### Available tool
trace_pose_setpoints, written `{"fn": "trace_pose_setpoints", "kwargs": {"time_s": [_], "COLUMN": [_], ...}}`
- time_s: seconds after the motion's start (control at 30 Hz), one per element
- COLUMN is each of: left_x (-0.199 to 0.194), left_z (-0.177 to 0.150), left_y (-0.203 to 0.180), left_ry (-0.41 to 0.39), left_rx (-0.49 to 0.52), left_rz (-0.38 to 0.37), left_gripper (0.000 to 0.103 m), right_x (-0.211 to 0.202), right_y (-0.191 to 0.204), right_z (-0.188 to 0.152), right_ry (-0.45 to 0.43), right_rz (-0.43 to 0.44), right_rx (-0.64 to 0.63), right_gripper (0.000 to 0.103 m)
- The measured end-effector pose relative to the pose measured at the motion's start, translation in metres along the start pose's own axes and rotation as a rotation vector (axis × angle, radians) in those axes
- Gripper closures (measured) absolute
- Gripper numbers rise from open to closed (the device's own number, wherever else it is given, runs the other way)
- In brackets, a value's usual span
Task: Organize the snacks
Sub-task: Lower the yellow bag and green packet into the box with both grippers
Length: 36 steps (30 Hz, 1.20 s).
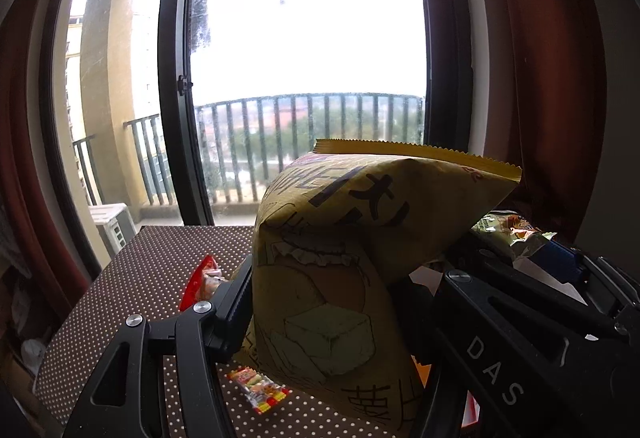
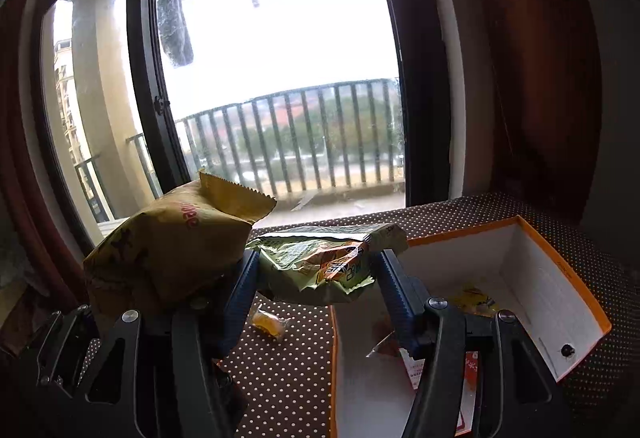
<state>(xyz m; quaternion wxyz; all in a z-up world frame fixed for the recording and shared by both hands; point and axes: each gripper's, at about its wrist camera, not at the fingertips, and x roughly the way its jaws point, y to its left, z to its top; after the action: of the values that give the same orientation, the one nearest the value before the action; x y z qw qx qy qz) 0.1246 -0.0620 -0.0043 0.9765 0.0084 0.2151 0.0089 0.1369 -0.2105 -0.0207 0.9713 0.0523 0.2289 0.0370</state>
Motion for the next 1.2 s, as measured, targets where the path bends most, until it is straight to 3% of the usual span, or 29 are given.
{"fn": "trace_pose_setpoints", "kwargs": {"time_s": [0.63, 1.2], "left_x": [0.026, 0.059], "left_z": [0.006, -0.013], "left_y": [-0.081, -0.143], "left_ry": [0.032, 0.147], "left_rx": [0.117, 0.235], "left_rz": [-0.178, -0.302], "left_gripper": [0.04, 0.039], "right_x": [-0.007, 0.005], "right_y": [-0.086, -0.155], "right_z": [0.0, -0.021], "right_ry": [-0.009, 0.06], "right_rz": [-0.167, -0.294], "right_rx": [0.108, 0.227], "right_gripper": [0.04, 0.04]}}
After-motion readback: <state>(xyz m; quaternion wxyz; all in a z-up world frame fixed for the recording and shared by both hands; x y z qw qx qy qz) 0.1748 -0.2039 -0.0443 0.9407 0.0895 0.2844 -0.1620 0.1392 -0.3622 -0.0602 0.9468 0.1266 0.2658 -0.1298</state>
